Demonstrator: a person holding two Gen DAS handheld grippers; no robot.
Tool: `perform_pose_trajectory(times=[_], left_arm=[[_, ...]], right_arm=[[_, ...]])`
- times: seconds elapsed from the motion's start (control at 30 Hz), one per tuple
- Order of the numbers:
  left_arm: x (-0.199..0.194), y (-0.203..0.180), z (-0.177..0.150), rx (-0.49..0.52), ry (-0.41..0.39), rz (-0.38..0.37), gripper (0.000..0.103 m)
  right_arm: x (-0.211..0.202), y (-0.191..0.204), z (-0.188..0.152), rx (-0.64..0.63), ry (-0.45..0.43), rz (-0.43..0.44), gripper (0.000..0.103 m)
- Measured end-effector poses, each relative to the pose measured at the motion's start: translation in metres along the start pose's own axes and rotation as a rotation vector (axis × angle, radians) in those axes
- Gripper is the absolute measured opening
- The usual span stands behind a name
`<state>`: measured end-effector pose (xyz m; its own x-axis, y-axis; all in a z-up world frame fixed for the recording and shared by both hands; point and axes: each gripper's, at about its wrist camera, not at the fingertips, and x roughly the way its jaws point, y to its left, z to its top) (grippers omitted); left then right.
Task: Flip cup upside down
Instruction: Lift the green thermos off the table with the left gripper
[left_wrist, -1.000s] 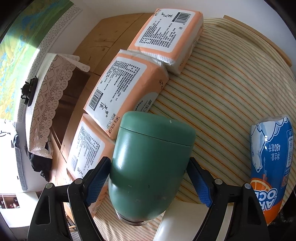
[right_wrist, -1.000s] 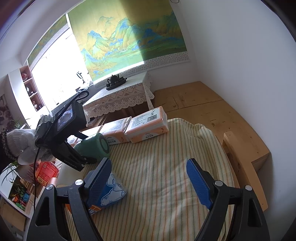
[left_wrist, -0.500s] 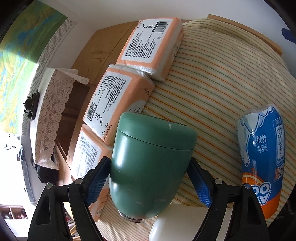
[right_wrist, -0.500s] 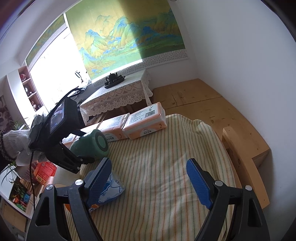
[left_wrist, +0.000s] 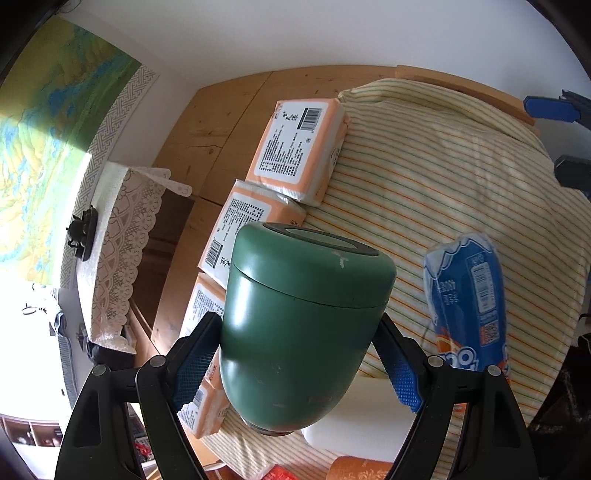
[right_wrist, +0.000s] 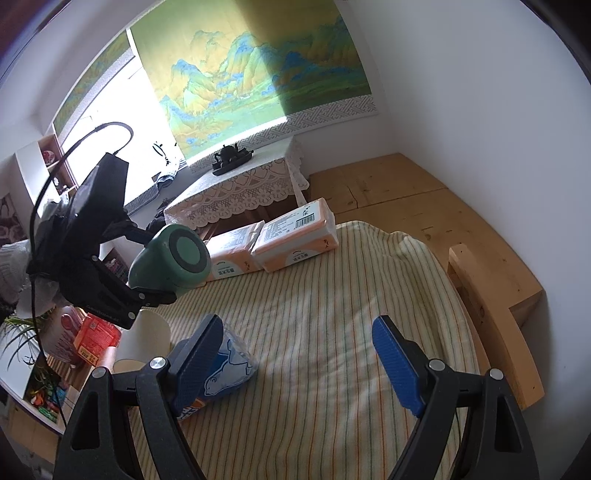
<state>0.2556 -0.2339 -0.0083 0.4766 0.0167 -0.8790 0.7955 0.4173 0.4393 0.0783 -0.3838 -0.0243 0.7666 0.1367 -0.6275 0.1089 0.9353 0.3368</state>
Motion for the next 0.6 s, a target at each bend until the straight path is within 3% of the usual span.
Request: perform_pose_trajectory(times=[0.27,0.4,0.6], left_arm=[[-0.080,-0.048,-0.024,0.044,-0.044,0.000,0.085],[-0.102,-0.094,-0.046,0.079,-0.037,-0.064,0.085],[-0.097,-0.158,-0.071,0.087,0.013,-0.177,0.085]], right_arm=[[-0.014,-0.002,-0.013,0.015,-0.002,-0.003,0.080],[-0.026,-0.005,-0.021,0.028,-0.005,-0.004,0.080],[-0.045,-0.009,-0.039,0.031,-0.002,-0.015,0.080]])
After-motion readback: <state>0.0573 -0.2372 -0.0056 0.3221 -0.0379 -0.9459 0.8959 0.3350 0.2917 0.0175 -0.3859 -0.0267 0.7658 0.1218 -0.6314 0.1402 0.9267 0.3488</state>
